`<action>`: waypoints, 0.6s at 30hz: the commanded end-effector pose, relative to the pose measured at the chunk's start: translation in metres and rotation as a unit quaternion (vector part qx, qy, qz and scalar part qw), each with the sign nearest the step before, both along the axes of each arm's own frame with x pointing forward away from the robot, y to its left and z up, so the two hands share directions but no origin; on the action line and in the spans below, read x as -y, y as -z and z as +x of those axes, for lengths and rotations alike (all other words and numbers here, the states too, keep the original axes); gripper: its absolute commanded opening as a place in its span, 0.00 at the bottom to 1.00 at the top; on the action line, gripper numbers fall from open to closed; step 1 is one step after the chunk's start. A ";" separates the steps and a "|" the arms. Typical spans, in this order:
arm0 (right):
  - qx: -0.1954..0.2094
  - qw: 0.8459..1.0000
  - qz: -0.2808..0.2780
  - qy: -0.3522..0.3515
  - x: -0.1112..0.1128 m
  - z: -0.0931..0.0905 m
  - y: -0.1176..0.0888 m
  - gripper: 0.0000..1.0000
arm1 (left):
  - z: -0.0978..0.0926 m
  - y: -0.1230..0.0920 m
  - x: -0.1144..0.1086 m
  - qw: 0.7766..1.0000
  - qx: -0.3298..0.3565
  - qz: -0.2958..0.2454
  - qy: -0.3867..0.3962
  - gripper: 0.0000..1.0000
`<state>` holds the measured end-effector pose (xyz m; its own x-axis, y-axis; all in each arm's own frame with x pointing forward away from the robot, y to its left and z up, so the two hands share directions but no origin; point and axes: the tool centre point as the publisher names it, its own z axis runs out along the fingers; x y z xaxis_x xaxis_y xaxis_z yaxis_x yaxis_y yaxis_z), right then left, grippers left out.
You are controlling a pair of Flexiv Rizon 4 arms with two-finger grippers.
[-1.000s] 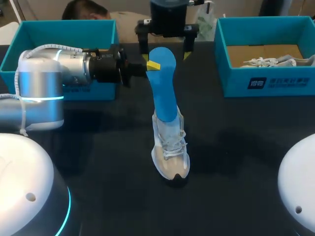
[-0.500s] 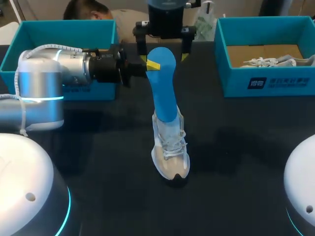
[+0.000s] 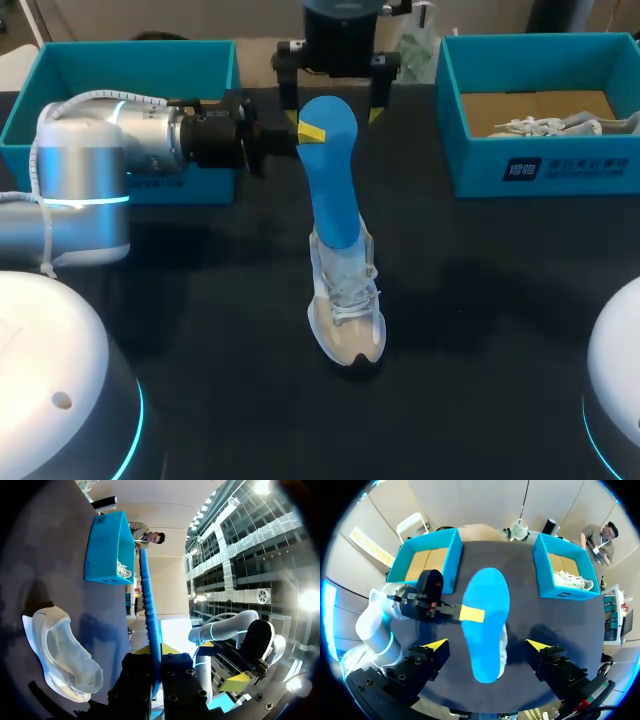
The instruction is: Take the shoe out of the shoebox, open the shoe tongue, remove and reinsert the insole, then place the shoe into the shoebox
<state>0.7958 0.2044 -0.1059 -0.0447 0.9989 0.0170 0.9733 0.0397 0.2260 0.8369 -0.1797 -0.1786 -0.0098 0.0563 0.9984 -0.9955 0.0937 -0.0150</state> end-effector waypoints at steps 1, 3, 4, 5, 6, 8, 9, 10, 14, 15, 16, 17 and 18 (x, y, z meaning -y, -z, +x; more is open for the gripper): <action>0.008 1.000 0.029 -0.001 0.015 -0.003 -0.002 1.00 | -0.001 0.000 0.001 1.000 0.000 0.001 -0.001 0.00; 0.006 1.000 0.031 0.001 0.021 -0.004 -0.002 1.00 | -0.001 0.000 0.001 1.000 0.000 0.001 -0.001 0.00; 0.007 0.999 0.038 0.001 0.024 -0.004 -0.003 1.00 | -0.001 0.000 0.001 1.000 0.000 0.001 -0.001 0.00; 0.008 0.999 0.043 0.004 0.026 -0.004 -0.003 1.00 | -0.001 0.000 0.001 1.000 0.000 0.001 -0.001 0.00; 0.007 0.999 0.051 0.003 0.028 -0.004 -0.004 1.00 | -0.001 0.000 0.001 1.000 0.000 0.001 -0.001 0.00; 0.007 0.999 0.049 0.003 0.032 -0.005 -0.004 1.00 | -0.001 0.000 0.001 1.000 0.000 0.001 -0.001 0.00; 0.004 0.999 0.049 0.001 0.033 -0.005 -0.004 1.00 | -0.001 0.000 0.001 1.000 0.000 0.001 -0.001 0.00; 0.003 0.999 0.052 0.000 0.035 -0.005 -0.004 1.00 | -0.001 0.000 0.001 1.000 0.000 0.001 -0.001 0.00; 0.003 0.997 0.082 -0.003 0.041 -0.006 -0.005 1.00 | -0.001 0.000 0.001 1.000 0.000 0.001 -0.001 0.00; 0.003 0.996 0.092 -0.005 0.042 -0.006 -0.005 1.00 | -0.001 0.000 0.001 1.000 0.000 0.001 -0.001 0.00; 0.004 0.995 0.101 -0.005 0.043 -0.006 -0.005 1.00 | -0.001 0.000 0.001 1.000 0.000 0.001 -0.001 0.00; 0.005 0.994 0.110 -0.005 0.045 -0.006 -0.005 1.00 | -0.001 0.000 0.001 1.000 0.000 0.001 -0.001 0.00; 0.004 0.993 0.115 -0.006 0.046 -0.006 -0.005 1.00 | -0.001 0.000 0.001 1.000 0.000 0.001 -0.001 0.00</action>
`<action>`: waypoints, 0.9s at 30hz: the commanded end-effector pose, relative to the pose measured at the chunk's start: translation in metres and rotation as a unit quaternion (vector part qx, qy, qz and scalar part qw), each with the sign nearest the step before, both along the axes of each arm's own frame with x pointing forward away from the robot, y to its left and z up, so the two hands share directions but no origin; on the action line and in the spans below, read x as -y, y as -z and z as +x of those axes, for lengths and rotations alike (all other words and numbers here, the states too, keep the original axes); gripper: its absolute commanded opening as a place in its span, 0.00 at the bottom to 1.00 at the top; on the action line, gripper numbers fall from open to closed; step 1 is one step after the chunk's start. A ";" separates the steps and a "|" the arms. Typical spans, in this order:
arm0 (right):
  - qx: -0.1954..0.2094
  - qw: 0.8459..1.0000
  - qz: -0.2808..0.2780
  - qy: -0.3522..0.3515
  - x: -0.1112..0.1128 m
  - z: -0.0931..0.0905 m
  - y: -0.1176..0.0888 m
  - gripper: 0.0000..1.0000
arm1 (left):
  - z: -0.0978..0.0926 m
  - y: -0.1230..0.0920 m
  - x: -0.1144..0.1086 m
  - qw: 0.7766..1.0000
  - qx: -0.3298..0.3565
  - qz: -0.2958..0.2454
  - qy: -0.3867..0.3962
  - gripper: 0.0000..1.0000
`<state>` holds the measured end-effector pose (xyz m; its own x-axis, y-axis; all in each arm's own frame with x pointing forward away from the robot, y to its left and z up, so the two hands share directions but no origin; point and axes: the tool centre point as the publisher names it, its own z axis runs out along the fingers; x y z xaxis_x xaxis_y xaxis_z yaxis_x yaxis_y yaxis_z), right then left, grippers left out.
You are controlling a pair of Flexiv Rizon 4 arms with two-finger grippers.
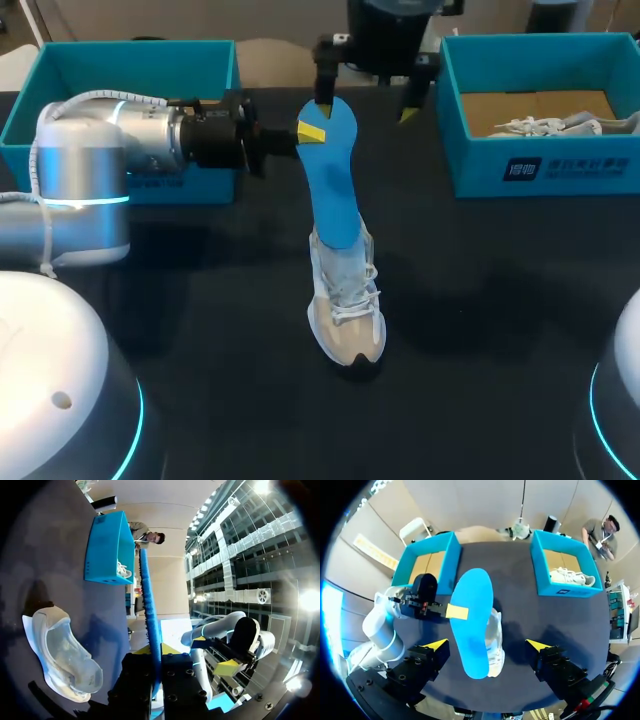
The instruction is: Take the shoe out of the shoebox, open the shoe tongue, remove and reinsert the insole, then place the shoe into the shoebox
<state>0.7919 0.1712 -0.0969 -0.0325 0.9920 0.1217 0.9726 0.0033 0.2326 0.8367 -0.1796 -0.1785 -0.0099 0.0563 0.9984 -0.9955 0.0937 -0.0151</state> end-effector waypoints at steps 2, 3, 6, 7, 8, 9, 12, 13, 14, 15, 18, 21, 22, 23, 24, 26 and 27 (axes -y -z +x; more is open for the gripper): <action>0.005 0.996 0.082 -0.015 0.016 -0.002 0.004 1.00 | -0.001 0.000 0.001 1.000 0.000 0.001 -0.001 0.00; 0.008 0.995 0.098 -0.014 0.017 -0.002 0.004 1.00 | -0.001 0.000 0.001 1.000 0.000 0.001 -0.001 0.00; 0.012 0.991 0.134 -0.017 0.021 -0.001 0.004 1.00 | -0.001 0.000 0.001 1.000 0.000 0.001 -0.001 0.00; 0.012 0.989 0.145 -0.021 0.022 0.000 0.004 1.00 | -0.001 0.000 0.001 1.000 0.000 0.001 -0.001 0.00; 0.014 0.987 0.156 -0.022 0.024 0.000 0.004 1.00 | -0.001 0.000 0.001 1.000 0.000 0.001 -0.001 0.00; 0.015 0.986 0.165 -0.022 0.025 0.001 0.005 1.00 | -0.001 0.000 0.001 1.000 0.000 0.001 -0.001 0.00; 0.019 0.981 0.190 -0.030 0.029 0.002 0.007 1.00 | -0.001 0.000 0.001 1.000 0.000 0.001 -0.001 0.00; 0.019 0.978 0.204 -0.036 0.029 0.003 0.008 1.00 | -0.001 0.000 0.001 1.000 0.000 0.001 -0.001 0.00; 0.018 0.977 0.209 -0.038 0.030 0.003 0.010 1.00 | -0.001 0.000 0.001 1.000 0.000 0.001 -0.001 0.00; 0.017 0.976 0.212 -0.038 0.031 0.004 0.012 1.00 | -0.001 0.000 0.001 1.000 0.000 0.001 -0.001 0.00; 0.018 0.972 0.231 -0.047 0.032 0.005 0.016 1.00 | -0.001 0.000 0.001 1.000 0.000 0.001 -0.001 0.00; 0.020 0.966 0.251 -0.059 0.033 0.007 0.020 1.00 | -0.001 0.000 0.001 1.000 0.000 0.001 -0.001 0.00; 0.023 0.963 0.263 -0.062 0.033 0.008 0.021 1.00 | -0.001 0.000 0.001 1.000 0.000 0.001 -0.001 0.00; 0.023 0.962 0.265 -0.062 0.034 0.008 0.023 1.00 | -0.001 0.000 0.001 1.000 0.000 0.001 -0.001 0.00; 0.023 0.960 0.271 -0.062 0.035 0.009 0.025 1.00 | -0.001 0.000 0.001 1.000 0.000 0.001 -0.001 0.00; 0.024 0.957 0.283 -0.064 0.036 0.010 0.027 1.00 | -0.001 0.000 0.001 1.000 0.000 0.001 -0.001 0.00; 0.025 0.955 0.290 -0.066 0.037 0.010 0.029 1.00 | -0.001 0.000 0.001 1.000 0.000 0.001 -0.001 0.00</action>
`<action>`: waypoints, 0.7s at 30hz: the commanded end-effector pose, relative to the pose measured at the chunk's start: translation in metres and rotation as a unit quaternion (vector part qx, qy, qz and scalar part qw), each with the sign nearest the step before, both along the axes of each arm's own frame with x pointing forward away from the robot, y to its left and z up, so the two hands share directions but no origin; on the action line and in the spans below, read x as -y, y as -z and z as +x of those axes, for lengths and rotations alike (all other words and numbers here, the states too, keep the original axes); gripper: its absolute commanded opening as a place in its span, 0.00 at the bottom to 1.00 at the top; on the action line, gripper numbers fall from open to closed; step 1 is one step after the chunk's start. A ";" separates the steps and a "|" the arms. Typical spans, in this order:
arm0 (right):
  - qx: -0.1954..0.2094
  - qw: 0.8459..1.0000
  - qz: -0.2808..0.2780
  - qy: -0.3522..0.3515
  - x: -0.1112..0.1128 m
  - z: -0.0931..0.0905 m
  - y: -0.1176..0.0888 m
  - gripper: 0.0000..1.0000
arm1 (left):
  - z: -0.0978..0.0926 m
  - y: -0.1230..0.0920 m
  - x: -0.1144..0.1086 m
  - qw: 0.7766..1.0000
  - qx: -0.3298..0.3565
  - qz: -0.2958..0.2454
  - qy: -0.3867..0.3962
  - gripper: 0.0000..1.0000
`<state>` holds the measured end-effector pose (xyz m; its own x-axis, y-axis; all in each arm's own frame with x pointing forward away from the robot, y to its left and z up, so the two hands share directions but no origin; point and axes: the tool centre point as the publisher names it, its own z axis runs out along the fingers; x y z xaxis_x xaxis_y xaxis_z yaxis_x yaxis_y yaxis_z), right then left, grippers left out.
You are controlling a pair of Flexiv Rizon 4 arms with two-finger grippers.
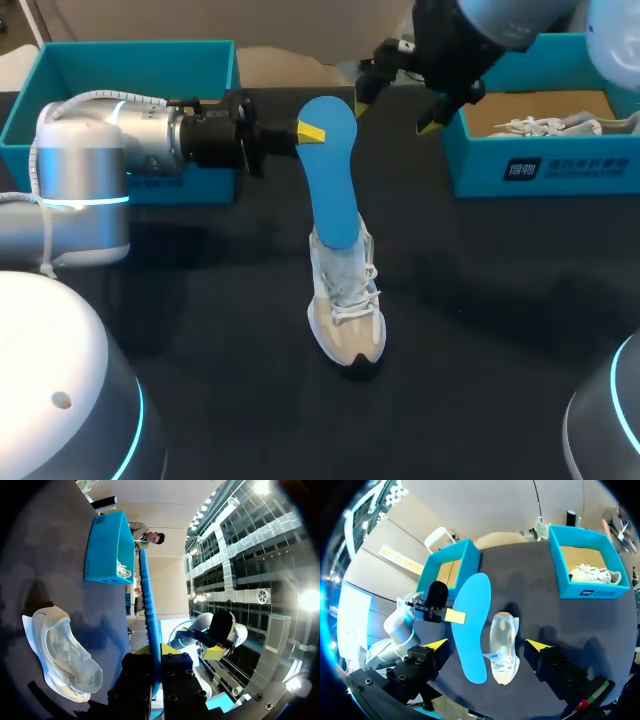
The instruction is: Take the shoe out of the shoebox, open the shoe tongue, remove and reinsert the insole, then place the shoe into the shoebox
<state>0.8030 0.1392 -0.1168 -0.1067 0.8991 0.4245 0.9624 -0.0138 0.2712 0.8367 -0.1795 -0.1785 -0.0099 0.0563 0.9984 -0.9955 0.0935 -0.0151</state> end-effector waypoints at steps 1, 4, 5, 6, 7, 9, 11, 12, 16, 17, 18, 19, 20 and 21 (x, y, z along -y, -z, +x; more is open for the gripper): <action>0.006 0.990 0.132 -0.046 0.005 -0.001 0.010 1.00 | -0.001 0.000 0.001 1.000 0.000 0.001 -0.001 0.00; 0.004 0.988 0.145 -0.051 0.006 0.001 0.016 1.00 | -0.001 0.000 0.001 1.000 0.000 0.001 -0.001 0.00; 0.003 0.988 0.147 -0.052 0.007 0.001 0.018 1.00 | -0.001 0.000 0.001 1.000 0.000 0.001 -0.001 0.00; 0.001 0.987 0.150 -0.054 0.008 0.001 0.020 1.00 | -0.001 0.000 0.001 1.000 0.000 0.001 -0.001 0.00; 0.000 0.987 0.154 -0.055 0.009 0.001 0.022 1.00 | -0.001 0.000 0.001 1.000 0.000 0.001 -0.001 0.00; 0.000 0.985 0.165 -0.053 0.011 0.002 0.025 1.00 | -0.001 0.000 0.001 1.000 0.000 0.001 -0.001 0.00; 0.000 0.983 0.173 -0.054 0.014 0.003 0.029 1.00 | -0.001 0.000 0.001 1.000 0.000 0.001 -0.001 0.00; 0.001 0.982 0.181 -0.055 0.015 0.003 0.030 1.00 | -0.001 0.000 0.001 1.000 0.000 0.001 -0.001 0.00; 0.007 0.975 0.212 -0.068 0.017 0.004 0.035 1.00 | -0.001 0.000 0.001 1.000 0.000 0.001 -0.001 0.00; 0.008 0.974 0.216 -0.071 0.017 0.005 0.035 1.00 | -0.001 0.000 0.001 1.000 0.000 0.001 -0.001 0.00; 0.008 0.972 0.224 -0.075 0.018 0.005 0.037 1.00 | -0.001 0.000 0.001 1.000 0.000 0.001 -0.001 0.00; 0.007 0.971 0.226 -0.075 0.019 0.005 0.038 1.00 | -0.001 0.000 0.001 1.000 0.000 0.001 -0.001 0.00; 0.006 0.970 0.230 -0.076 0.020 0.006 0.039 1.00 | -0.001 0.000 0.001 1.000 0.000 0.001 -0.001 0.00; 0.008 0.969 0.237 -0.077 0.020 0.006 0.040 1.00 | -0.001 0.000 0.001 1.000 0.000 0.001 -0.001 0.00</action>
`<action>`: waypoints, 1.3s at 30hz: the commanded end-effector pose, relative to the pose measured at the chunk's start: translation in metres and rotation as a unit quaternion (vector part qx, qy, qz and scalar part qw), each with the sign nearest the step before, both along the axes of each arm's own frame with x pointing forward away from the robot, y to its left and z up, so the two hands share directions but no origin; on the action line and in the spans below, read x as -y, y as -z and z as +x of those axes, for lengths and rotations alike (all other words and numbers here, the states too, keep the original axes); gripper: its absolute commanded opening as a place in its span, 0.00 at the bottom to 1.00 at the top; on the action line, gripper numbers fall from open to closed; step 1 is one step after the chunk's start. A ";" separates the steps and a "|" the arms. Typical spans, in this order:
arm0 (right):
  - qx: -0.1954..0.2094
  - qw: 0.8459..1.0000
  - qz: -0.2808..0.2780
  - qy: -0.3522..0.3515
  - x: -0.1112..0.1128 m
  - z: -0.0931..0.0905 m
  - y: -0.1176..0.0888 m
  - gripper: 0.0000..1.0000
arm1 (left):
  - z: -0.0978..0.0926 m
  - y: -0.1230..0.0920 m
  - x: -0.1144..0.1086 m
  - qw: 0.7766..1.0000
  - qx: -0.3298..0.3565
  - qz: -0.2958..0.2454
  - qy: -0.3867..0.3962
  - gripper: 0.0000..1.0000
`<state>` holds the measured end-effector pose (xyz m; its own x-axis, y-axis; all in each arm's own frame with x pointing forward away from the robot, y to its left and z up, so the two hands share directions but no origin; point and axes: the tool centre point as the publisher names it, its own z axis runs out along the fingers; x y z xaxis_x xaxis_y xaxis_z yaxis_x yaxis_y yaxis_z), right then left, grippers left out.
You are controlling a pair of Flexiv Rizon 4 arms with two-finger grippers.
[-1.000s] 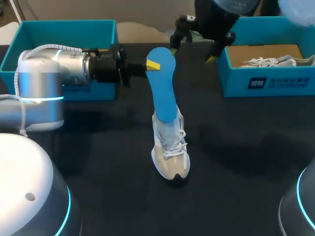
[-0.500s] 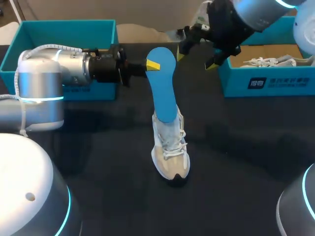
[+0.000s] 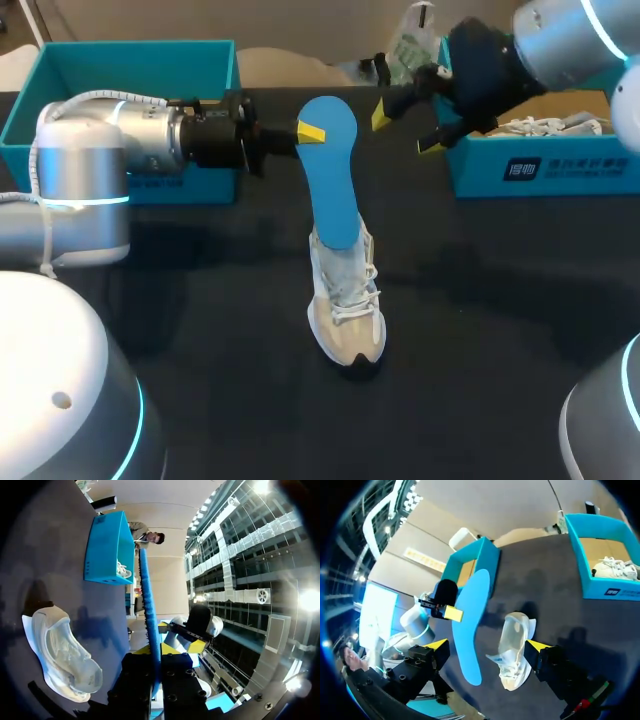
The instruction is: Take the shoe out of the shoebox, open the shoe tongue, remove and reinsert the insole, then place the shoe into the shoebox
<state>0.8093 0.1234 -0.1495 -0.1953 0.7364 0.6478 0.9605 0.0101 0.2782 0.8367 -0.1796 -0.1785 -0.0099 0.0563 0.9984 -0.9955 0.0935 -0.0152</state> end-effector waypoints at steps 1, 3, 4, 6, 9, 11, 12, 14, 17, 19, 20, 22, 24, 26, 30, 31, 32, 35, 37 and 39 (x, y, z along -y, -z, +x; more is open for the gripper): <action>0.003 0.994 0.110 -0.027 0.006 0.000 0.008 1.00 | -0.001 0.000 0.001 1.000 0.000 0.001 -0.001 0.00; 0.002 0.993 0.117 -0.029 0.007 0.000 0.010 1.00 | -0.001 0.000 0.001 1.000 0.000 0.001 -0.001 0.00; 0.002 0.992 0.123 -0.030 0.008 0.001 0.011 1.00 | -0.001 0.000 0.001 1.000 0.000 0.001 -0.001 0.00; 0.002 0.991 0.132 -0.032 0.010 0.002 0.014 1.00 | -0.001 0.000 0.001 1.000 0.000 0.001 -0.001 0.00; 0.002 0.989 0.144 -0.034 0.012 0.003 0.018 1.00 | -0.001 0.000 0.001 1.000 0.000 0.001 -0.001 0.00; 0.000 0.988 0.151 -0.032 0.013 0.004 0.021 1.00 | -0.001 0.000 0.001 1.000 0.000 0.001 -0.001 0.00; 0.004 0.986 0.162 -0.030 0.013 0.004 0.022 1.00 | -0.001 0.000 0.001 1.000 0.000 0.001 -0.001 0.00; 0.004 0.986 0.166 -0.029 0.013 0.004 0.023 1.00 | -0.001 0.000 0.001 1.000 0.000 0.001 -0.001 0.00; 0.002 0.984 0.177 -0.026 0.014 0.004 0.026 1.00 | -0.001 0.000 0.001 1.000 0.000 0.001 -0.001 0.00; 0.000 0.984 0.179 -0.023 0.014 0.004 0.028 1.00 | -0.001 0.000 0.001 1.000 0.000 0.001 -0.001 0.00; 0.001 0.982 0.188 -0.023 0.014 0.003 0.029 1.00 | -0.001 0.000 0.001 1.000 0.000 0.001 -0.001 0.00; 0.002 0.981 0.193 -0.022 0.014 0.003 0.030 1.00 | -0.001 0.000 0.001 1.000 0.000 0.001 -0.001 0.00; 0.000 0.981 0.194 -0.023 0.014 0.003 0.031 1.00 | -0.001 0.000 0.001 1.000 0.000 0.001 -0.001 0.00; 0.003 0.978 0.209 -0.020 0.014 0.002 0.033 1.00 | -0.001 0.000 0.001 1.000 0.000 0.001 -0.001 0.00; -0.002 0.977 0.213 -0.019 0.016 0.002 0.035 1.00 | -0.001 0.000 0.001 1.000 0.000 0.001 -0.001 0.00; -0.002 0.975 0.220 -0.016 0.016 0.002 0.036 1.00 | -0.001 0.000 0.001 1.000 0.000 0.001 -0.001 0.00; -0.004 0.973 0.229 -0.014 0.016 0.003 0.037 1.00 | -0.001 0.000 0.001 1.000 0.000 0.001 -0.001 0.00; -0.006 0.971 0.240 -0.008 0.017 0.003 0.039 1.00 | -0.001 0.000 0.001 1.000 0.000 0.001 -0.001 0.00; -0.007 0.969 0.247 -0.006 0.017 0.003 0.041 1.00 | -0.001 0.000 0.001 1.000 0.000 0.001 -0.001 0.00; -0.011 0.970 0.244 -0.010 0.017 0.004 0.041 1.00 | -0.001 0.000 0.001 1.000 0.000 0.001 -0.001 0.00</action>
